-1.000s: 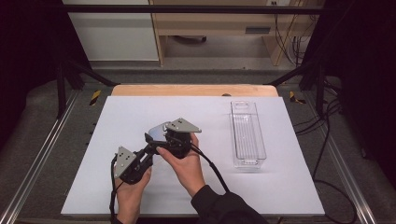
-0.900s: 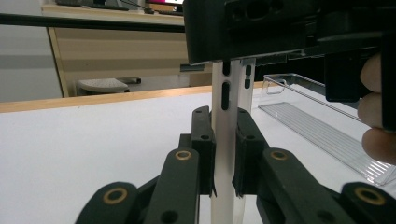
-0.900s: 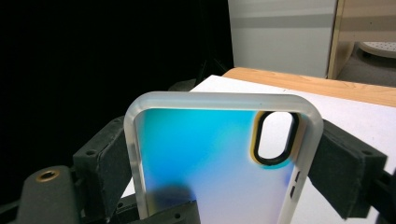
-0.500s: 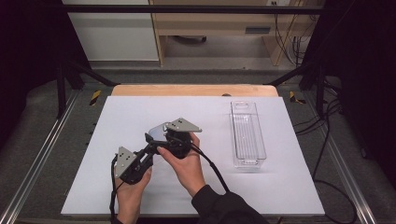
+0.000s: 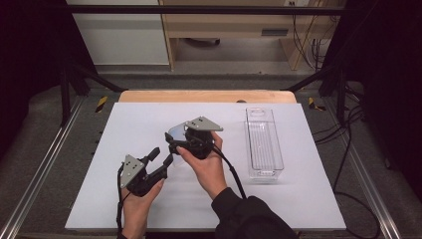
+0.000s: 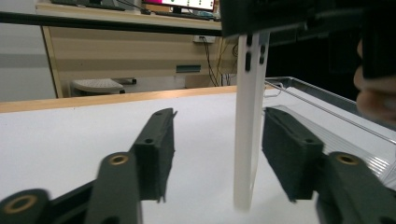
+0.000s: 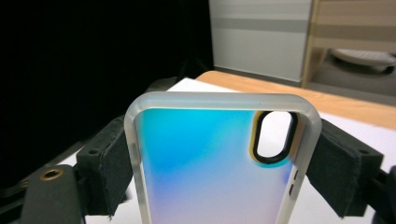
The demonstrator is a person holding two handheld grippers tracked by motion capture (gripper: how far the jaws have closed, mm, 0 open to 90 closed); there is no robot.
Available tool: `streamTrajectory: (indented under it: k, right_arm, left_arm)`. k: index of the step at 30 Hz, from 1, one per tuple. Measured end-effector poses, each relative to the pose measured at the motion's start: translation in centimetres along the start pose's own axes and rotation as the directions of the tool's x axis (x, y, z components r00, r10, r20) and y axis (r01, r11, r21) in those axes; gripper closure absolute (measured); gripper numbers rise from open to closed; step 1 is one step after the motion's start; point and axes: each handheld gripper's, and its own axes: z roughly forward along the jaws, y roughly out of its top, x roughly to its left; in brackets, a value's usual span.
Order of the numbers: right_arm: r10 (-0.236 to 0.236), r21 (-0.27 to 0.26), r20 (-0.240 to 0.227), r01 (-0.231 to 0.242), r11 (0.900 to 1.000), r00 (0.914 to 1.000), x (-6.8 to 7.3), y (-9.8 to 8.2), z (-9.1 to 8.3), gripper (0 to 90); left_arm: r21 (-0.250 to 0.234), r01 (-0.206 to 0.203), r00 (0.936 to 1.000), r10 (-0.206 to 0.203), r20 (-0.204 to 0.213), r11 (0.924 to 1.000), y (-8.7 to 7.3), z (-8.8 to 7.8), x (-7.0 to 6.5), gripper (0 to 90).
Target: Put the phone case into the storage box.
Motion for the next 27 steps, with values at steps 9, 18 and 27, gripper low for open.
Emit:
streamTrajectory:
  k: [9, 18, 27]
  right_arm:
    - [-0.029, 0.004, 0.074, 0.029, 1.000, 0.9968, -3.0, 2.2, -0.4, 17.6]
    - [-0.040, -0.011, 0.101, 0.041, 0.999, 0.9941, -4.5, 4.0, -0.6, 17.6]
    - [-0.028, -0.025, 0.134, 0.032, 0.999, 0.9906, -7.4, 5.4, -1.1, 17.6]
  left_arm:
    - [0.024, -0.057, 0.9982, 0.057, -0.020, 0.9981, -0.2, -0.7, 0.3, 23.8]
    - [0.042, -0.041, 0.9981, 0.042, -0.046, 0.9983, -0.7, -1.5, 1.5, 9.6]
    - [0.053, -0.054, 0.9964, 0.057, -0.063, 0.9972, -1.6, -3.3, 2.8, 3.3]
